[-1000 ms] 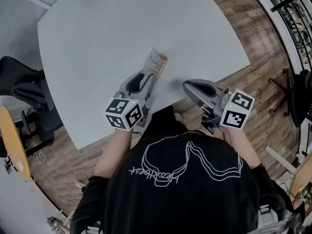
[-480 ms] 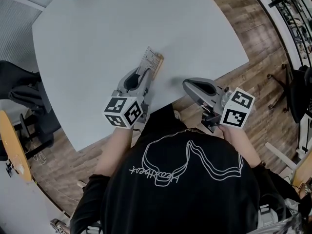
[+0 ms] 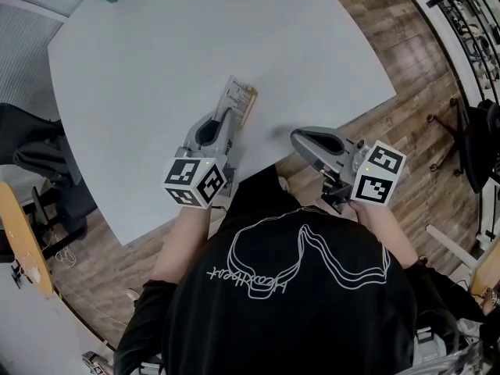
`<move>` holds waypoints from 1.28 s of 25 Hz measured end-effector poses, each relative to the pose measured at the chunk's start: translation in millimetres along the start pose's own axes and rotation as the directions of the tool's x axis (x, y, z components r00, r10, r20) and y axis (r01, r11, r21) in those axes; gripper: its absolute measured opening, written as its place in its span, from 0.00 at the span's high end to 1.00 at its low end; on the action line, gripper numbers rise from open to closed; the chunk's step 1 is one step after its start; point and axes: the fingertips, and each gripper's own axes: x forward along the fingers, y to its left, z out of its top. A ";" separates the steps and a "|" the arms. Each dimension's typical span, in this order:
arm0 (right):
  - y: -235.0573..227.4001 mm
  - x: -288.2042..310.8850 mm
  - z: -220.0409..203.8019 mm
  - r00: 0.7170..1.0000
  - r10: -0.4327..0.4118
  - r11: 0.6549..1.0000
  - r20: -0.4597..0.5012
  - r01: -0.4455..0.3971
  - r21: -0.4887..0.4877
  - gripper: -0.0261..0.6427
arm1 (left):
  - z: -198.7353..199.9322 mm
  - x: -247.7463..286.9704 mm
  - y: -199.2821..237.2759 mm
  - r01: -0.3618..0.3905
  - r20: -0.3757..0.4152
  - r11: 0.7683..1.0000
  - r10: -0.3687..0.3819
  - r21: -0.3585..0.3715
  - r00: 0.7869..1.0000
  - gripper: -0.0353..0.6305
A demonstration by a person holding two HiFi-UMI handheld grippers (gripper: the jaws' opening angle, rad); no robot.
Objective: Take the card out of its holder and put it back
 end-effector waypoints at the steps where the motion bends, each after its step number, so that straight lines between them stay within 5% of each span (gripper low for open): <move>1: -0.2 0.5 -0.6 1.000 0.000 1.000 -0.002 0.000 0.000 0.95 | 0.3 -0.3 1.0 0.000 -0.001 1.000 0.000 0.003 1.000 0.88; 32: 5.4 -0.9 6.7 1.000 0.014 1.000 -0.004 -0.014 -0.013 0.95 | 13.5 -8.4 -5.8 -0.025 0.029 0.998 0.023 0.066 0.999 0.90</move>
